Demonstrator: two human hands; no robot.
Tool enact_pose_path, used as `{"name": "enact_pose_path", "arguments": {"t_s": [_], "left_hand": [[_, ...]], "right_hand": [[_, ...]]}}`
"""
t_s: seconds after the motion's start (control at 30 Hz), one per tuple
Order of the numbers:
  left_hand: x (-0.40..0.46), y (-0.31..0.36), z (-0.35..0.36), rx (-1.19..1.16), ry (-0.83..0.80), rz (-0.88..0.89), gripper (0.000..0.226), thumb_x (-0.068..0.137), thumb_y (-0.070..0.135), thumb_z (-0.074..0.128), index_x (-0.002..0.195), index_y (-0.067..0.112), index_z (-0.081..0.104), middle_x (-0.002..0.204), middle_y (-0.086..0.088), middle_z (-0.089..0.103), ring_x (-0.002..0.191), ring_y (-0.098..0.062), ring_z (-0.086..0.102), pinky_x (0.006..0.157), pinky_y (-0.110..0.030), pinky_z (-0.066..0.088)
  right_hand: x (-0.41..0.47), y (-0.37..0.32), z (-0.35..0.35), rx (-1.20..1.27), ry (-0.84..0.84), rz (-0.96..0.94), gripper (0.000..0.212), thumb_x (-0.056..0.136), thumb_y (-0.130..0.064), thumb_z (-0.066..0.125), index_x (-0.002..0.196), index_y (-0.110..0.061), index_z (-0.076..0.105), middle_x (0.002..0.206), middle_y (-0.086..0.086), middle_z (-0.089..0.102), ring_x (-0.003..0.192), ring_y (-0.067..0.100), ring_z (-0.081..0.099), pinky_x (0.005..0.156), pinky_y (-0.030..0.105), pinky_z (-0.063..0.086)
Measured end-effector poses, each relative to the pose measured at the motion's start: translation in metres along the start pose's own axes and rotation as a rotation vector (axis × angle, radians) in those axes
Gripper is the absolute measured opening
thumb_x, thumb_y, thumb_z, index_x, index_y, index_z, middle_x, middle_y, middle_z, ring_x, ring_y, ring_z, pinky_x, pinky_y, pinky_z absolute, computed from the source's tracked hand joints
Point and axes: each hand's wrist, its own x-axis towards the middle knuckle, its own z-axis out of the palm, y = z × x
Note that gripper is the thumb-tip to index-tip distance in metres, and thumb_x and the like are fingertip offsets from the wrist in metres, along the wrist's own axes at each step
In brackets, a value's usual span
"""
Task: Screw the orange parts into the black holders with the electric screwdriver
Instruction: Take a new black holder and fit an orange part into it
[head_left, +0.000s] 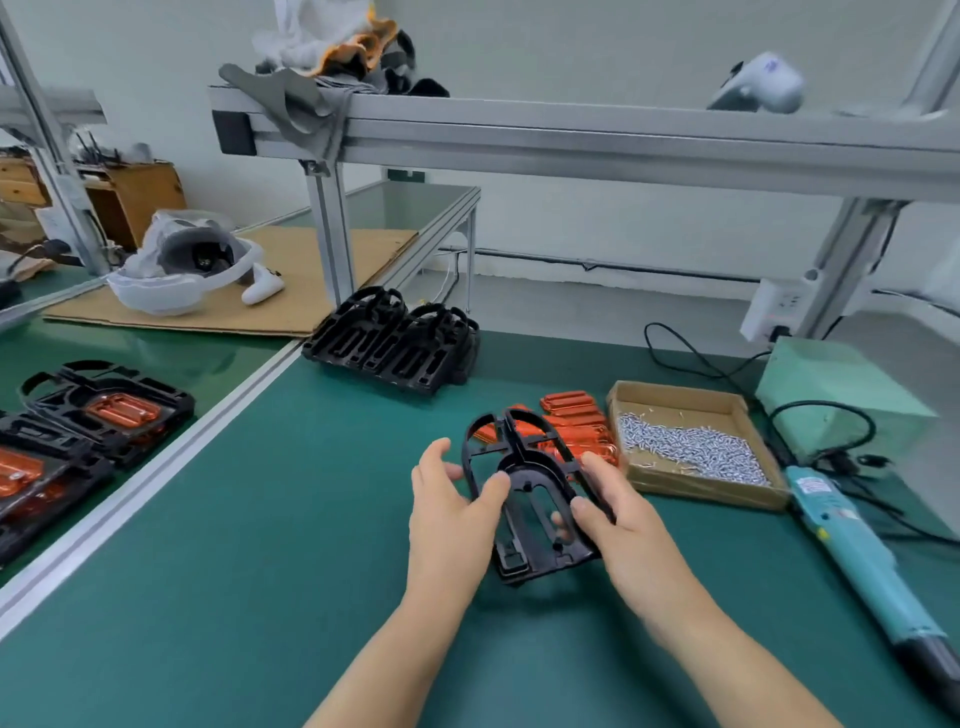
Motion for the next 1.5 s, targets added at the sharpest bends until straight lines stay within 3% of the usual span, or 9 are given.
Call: {"name": "enact_pose_path", "arguments": {"t_s": [0.1,0.2,0.3,0.63,0.73,0.83,0.97,1.2,1.5], "left_hand": [[0.002,0.003,0.008,0.003,-0.019,0.007,0.069,0.084,0.039,0.063,0.141,0.034,0.025,0.125,0.014,0.044,0.104,-0.016,0.055,0.093,-0.039,0.043],[0.002,0.005,0.016,0.087,-0.04,0.046,0.072,0.084,0.037,0.063,0.144,0.03,0.023,0.135,0.01,0.038,0.113,-0.019,0.051,0.098,-0.038,0.04],[-0.001,0.002,0.021,0.247,-0.021,0.102,0.074,0.085,0.036,0.062,0.146,0.028,0.021,0.142,0.005,0.034,0.118,-0.022,0.047,0.103,-0.041,0.037],[-0.001,-0.013,0.029,0.543,-0.006,0.194,0.048,0.089,0.038,0.053,0.135,0.034,0.04,0.13,0.009,0.045,0.116,-0.015,0.039,0.095,-0.028,0.023],[0.0,-0.015,0.03,0.556,0.011,0.217,0.047,0.088,0.04,0.053,0.133,0.036,0.042,0.129,0.011,0.046,0.114,-0.014,0.039,0.095,-0.027,0.025],[-0.001,-0.017,0.03,0.55,0.034,0.233,0.047,0.087,0.039,0.054,0.132,0.036,0.043,0.126,0.011,0.046,0.115,-0.012,0.038,0.093,-0.025,0.025],[-0.001,-0.017,0.03,0.524,0.05,0.221,0.049,0.086,0.04,0.057,0.133,0.034,0.044,0.122,0.012,0.046,0.116,-0.01,0.039,0.094,-0.022,0.024],[-0.003,-0.016,0.025,0.54,0.09,0.162,0.053,0.082,0.046,0.058,0.132,0.033,0.045,0.106,0.014,0.037,0.096,-0.011,0.037,0.093,-0.028,0.035],[-0.005,-0.017,0.022,0.685,0.124,0.186,0.042,0.077,0.055,0.053,0.109,0.029,0.046,0.102,0.014,0.039,0.101,-0.011,0.04,0.08,-0.024,0.022]], "right_hand": [[-0.002,0.004,-0.016,0.01,-0.066,0.022,0.045,0.101,-0.006,0.046,0.129,-0.04,0.043,0.121,-0.029,0.053,0.096,-0.004,0.066,0.087,0.014,0.048],[-0.001,0.011,-0.031,-0.127,-0.175,-0.005,0.05,0.101,-0.011,0.047,0.145,-0.031,0.035,0.14,-0.023,0.043,0.119,-0.017,0.043,0.101,0.006,0.031],[0.004,0.017,-0.043,-0.247,-0.28,-0.019,0.051,0.102,-0.015,0.047,0.148,-0.03,0.03,0.142,-0.025,0.035,0.126,-0.018,0.033,0.094,-0.005,0.022],[0.027,0.024,-0.057,-0.631,-0.399,-0.093,0.045,0.104,-0.026,0.042,0.147,-0.033,0.033,0.139,-0.012,0.04,0.134,0.012,0.031,0.115,0.033,0.02],[0.033,0.02,-0.055,-0.739,-0.345,-0.207,0.038,0.104,-0.03,0.042,0.142,-0.029,0.044,0.141,-0.016,0.043,0.13,0.008,0.03,0.107,0.031,0.02],[0.045,0.014,-0.052,-0.834,-0.136,-0.309,0.036,0.101,-0.035,0.045,0.136,-0.028,0.053,0.136,-0.013,0.05,0.124,0.009,0.036,0.102,0.03,0.02],[0.069,0.011,-0.046,-1.065,0.076,-0.375,0.039,0.099,-0.036,0.049,0.138,-0.03,0.049,0.137,-0.013,0.048,0.127,0.013,0.034,0.096,0.032,0.016],[0.094,0.015,-0.036,-1.276,0.123,-0.339,0.033,0.096,-0.034,0.054,0.129,-0.029,0.055,0.134,-0.008,0.054,0.126,0.019,0.038,0.097,0.038,0.016],[0.092,0.01,-0.043,-1.196,0.132,-0.33,0.021,0.096,-0.036,0.055,0.113,-0.032,0.066,0.118,-0.009,0.061,0.115,0.016,0.044,0.095,0.036,0.019]]}}
